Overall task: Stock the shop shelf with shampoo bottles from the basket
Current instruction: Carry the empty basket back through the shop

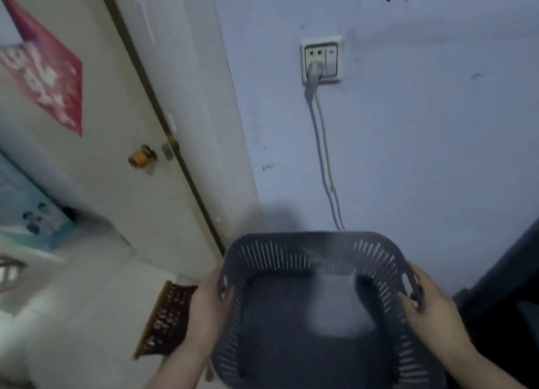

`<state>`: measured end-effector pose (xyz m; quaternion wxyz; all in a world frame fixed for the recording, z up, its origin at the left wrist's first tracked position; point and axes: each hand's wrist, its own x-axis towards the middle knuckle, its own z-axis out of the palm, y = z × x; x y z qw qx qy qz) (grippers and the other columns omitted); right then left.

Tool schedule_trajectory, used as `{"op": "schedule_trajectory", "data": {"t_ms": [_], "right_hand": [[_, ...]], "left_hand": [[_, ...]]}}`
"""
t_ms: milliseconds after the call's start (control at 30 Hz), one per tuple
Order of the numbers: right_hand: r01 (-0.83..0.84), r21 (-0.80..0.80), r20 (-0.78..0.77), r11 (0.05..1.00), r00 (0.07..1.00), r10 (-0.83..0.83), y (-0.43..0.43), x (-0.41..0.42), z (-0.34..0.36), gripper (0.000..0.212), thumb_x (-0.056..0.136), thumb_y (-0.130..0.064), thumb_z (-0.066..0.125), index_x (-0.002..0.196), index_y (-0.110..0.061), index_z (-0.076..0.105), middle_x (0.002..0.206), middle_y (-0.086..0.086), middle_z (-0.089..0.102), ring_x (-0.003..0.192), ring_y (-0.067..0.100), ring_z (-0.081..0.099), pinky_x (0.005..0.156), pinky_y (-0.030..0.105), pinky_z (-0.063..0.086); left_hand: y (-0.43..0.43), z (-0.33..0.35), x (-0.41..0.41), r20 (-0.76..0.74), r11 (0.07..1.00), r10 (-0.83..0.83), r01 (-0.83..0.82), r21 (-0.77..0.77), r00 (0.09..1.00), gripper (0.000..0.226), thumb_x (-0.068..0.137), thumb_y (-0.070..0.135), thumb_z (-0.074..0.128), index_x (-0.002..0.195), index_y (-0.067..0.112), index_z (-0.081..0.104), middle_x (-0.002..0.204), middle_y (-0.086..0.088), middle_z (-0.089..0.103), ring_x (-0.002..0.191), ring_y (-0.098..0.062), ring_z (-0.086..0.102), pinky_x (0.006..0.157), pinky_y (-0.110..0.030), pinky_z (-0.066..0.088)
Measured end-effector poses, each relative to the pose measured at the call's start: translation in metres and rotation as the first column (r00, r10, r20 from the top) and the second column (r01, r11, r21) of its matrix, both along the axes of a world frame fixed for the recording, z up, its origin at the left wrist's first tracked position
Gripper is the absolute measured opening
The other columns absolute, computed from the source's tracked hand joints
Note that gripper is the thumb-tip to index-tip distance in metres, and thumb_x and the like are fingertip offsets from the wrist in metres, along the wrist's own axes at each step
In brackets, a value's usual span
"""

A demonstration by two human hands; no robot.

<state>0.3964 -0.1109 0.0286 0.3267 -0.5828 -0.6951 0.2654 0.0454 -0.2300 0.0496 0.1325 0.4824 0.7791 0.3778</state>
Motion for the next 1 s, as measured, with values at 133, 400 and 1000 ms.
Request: {"op": "schedule_trajectory", "data": {"t_ms": [133,400,1000], "right_hand": [[0.063,0.005,0.065,0.998,0.996,-0.063,0.009,-0.010,-0.003,0.056,0.084,-0.004,0.064,0.135,-0.023,0.051,0.105,0.009,0.068,0.074,0.022,0.060,0.069,0.032,0.044],[0.204,-0.026,0.099,0.979,0.975,-0.201,0.036,-0.026,-0.041,0.060,0.086,-0.012,0.062,0.141,-0.028,0.042,0.099,0.012,0.061,0.075,0.024,0.059,0.071,0.033,0.047],[0.218,-0.055,0.123,0.974,0.970,-0.210,0.104,-0.028,-0.087,0.056,0.089,-0.015,0.057,0.140,-0.030,0.041,0.104,0.013,0.062,0.082,0.027,0.059,0.078,0.040,0.052]], "left_hand": [[0.040,0.000,-0.014,-0.063,0.985,-0.173,0.173,-0.003,0.983,0.048,0.089,0.036,0.055,0.133,0.047,0.040,0.099,0.037,0.054,0.081,0.013,0.056,0.066,-0.005,0.040],[0.115,-0.042,-0.043,-0.103,0.963,-0.267,0.262,-0.057,0.958,0.052,0.093,0.016,0.057,0.141,0.032,0.045,0.106,0.016,0.059,0.088,-0.008,0.056,0.060,-0.004,0.033],[0.194,-0.077,-0.041,-0.072,0.965,-0.239,0.228,-0.133,0.968,0.033,0.097,0.023,0.052,0.128,0.017,0.057,0.089,-0.002,0.060,0.075,-0.015,0.052,0.058,-0.028,0.036]]}}
